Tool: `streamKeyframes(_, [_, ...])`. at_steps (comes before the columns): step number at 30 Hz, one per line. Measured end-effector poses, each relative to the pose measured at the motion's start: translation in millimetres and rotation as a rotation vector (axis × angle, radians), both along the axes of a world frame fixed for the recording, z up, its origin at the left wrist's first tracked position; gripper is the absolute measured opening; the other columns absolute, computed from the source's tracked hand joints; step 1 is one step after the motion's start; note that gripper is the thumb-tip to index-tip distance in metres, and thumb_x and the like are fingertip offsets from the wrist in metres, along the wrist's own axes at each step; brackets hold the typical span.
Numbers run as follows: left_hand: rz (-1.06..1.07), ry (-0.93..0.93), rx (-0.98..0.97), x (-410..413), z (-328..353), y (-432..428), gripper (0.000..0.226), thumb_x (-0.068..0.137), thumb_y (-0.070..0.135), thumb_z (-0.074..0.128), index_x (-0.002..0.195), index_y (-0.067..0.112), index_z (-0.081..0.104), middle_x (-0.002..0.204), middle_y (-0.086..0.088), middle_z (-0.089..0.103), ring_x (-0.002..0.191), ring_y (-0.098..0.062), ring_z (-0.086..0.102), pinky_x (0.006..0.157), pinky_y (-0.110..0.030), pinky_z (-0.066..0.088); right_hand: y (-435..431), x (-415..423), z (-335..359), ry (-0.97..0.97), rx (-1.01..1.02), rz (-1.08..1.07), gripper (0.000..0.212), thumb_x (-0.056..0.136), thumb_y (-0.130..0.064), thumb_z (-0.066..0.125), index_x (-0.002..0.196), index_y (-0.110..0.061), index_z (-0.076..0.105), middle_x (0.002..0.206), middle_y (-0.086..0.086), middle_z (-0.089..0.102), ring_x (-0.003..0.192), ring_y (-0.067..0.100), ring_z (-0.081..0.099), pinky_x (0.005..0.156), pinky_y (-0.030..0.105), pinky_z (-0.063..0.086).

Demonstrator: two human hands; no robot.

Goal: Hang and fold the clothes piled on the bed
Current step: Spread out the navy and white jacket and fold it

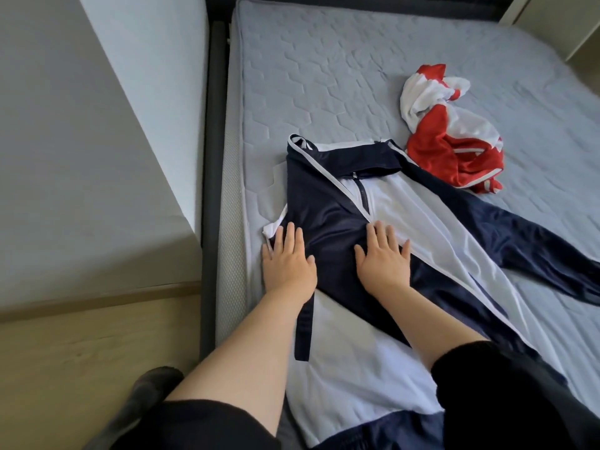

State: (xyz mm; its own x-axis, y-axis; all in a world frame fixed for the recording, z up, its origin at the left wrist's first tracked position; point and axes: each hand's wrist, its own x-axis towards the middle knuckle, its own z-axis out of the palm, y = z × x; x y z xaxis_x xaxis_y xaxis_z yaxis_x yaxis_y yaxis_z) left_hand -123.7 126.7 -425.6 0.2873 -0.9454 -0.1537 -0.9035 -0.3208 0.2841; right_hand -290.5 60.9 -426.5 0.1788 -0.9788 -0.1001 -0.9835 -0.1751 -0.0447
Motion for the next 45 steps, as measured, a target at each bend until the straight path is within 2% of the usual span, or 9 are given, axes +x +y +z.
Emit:
streamKeyframes(7, [0.021, -0.159, -0.053, -15.0, -4.3, 6.6, 0.065, 0.100, 0.042, 0.027, 0.152, 0.022, -0.005, 0.161, -0.003, -0.009, 0.147, -0.026, -0.012, 0.114, -0.055, -0.005, 37.2, 3.0, 4.8, -0.052, -0.062, 0.020, 0.060, 0.099, -0.046, 0.021, 0.153, -0.021, 0.009, 0.161, 0.006, 0.001, 0.148, 0.022, -0.004, 0.116, 0.051, -0.002])
streamKeyframes(11, [-0.147, -0.266, -0.071, -26.5, -2.1, 17.7, 0.063, 0.100, 0.045, 0.025, 0.152, 0.025, -0.003, 0.161, -0.005, -0.010, 0.146, -0.029, -0.014, 0.114, -0.055, -0.006, 50.6, -43.7, 0.8, -0.078, -0.011, -0.215, 0.058, 0.101, -0.043, 0.023, 0.152, -0.020, 0.014, 0.161, 0.005, 0.003, 0.148, 0.021, -0.005, 0.115, 0.053, -0.002])
streamKeyframes(18, [-0.528, -0.103, 0.028, -127.7, 6.4, 47.1, 0.059, 0.101, 0.047, 0.021, 0.152, 0.029, -0.003, 0.160, -0.004, -0.014, 0.146, -0.026, -0.016, 0.115, -0.052, -0.003, 78.8, -120.2, 2.2, -0.167, -0.032, -0.253, 0.055, 0.101, -0.039, 0.026, 0.152, -0.020, 0.016, 0.161, 0.004, 0.004, 0.148, 0.017, -0.005, 0.117, 0.048, -0.001])
streamKeyframes(27, [-0.625, -0.171, 0.104, -137.9, 4.4, 63.9, 0.060, 0.100, 0.050, 0.020, 0.151, 0.033, -0.005, 0.160, 0.001, -0.015, 0.146, -0.022, -0.016, 0.116, -0.050, -0.004, 103.8, -200.0, 5.3, -0.057, -0.070, -0.436, 0.050, 0.098, -0.041, 0.038, 0.136, -0.009, 0.041, 0.144, 0.010, 0.039, 0.137, 0.030, 0.027, 0.115, 0.048, 0.013])
streamKeyframes(34, [-0.536, -0.147, 0.088, -107.3, -0.3, 65.8, 0.060, 0.100, 0.051, 0.021, 0.152, 0.032, -0.003, 0.160, 0.002, -0.012, 0.147, -0.020, -0.014, 0.117, -0.047, -0.001, 97.5, -215.8, 32.8, 0.104, 0.038, -0.636, 0.051, 0.090, -0.055, 0.050, 0.111, -0.009, 0.059, 0.115, 0.010, 0.059, 0.110, 0.030, 0.052, 0.090, 0.041, 0.040])
streamKeyframes(37, [-0.547, -0.060, 0.086, -96.6, -0.2, 66.6, 0.060, 0.100, 0.047, 0.025, 0.153, 0.031, 0.001, 0.161, 0.002, -0.010, 0.147, -0.017, -0.013, 0.118, -0.042, -0.002, 90.5, -211.9, 53.4, -0.014, 0.082, -0.661, 0.026, 0.090, -0.036, 0.057, 0.090, -0.010, 0.053, 0.102, 0.012, 0.064, 0.088, 0.031, 0.058, 0.068, 0.033, 0.042])
streamKeyframes(41, [-0.454, 0.267, 0.004, -91.8, 6.0, 64.2, 0.052, 0.099, 0.025, 0.044, 0.148, 0.022, 0.031, 0.160, 0.001, 0.012, 0.147, -0.014, 0.006, 0.116, -0.032, 0.014, 75.4, -178.7, 89.6, -0.013, 0.068, -0.534, 0.011, 0.085, -0.017, 0.057, 0.093, -0.009, 0.056, 0.093, 0.010, 0.064, 0.084, 0.031, 0.060, 0.062, 0.029, 0.039])
streamKeyframes(43, [-0.286, 0.485, -0.066, -89.8, 14.3, 62.8, 0.045, 0.095, 0.015, 0.050, 0.140, 0.020, 0.047, 0.153, 0.004, 0.032, 0.139, -0.011, 0.028, 0.107, -0.023, 0.030, 71.6, -154.2, 106.0, -0.210, 0.143, -0.415, 0.023, 0.085, -0.029, 0.061, 0.082, -0.007, 0.054, 0.074, 0.006, 0.061, 0.072, 0.028, 0.061, 0.055, 0.028, 0.041])
streamKeyframes(45, [-0.058, 0.723, -0.079, -88.0, 24.9, 58.4, 0.035, 0.094, 0.015, 0.049, 0.128, 0.021, 0.058, 0.134, 0.002, 0.054, 0.114, -0.009, 0.051, 0.092, -0.019, 0.038, 72.6, -129.9, 119.2, -0.646, 0.362, -0.367, 0.031, 0.089, -0.039, 0.059, 0.083, -0.008, 0.058, 0.076, 0.006, 0.066, 0.065, 0.024, 0.068, 0.052, 0.030, 0.052])
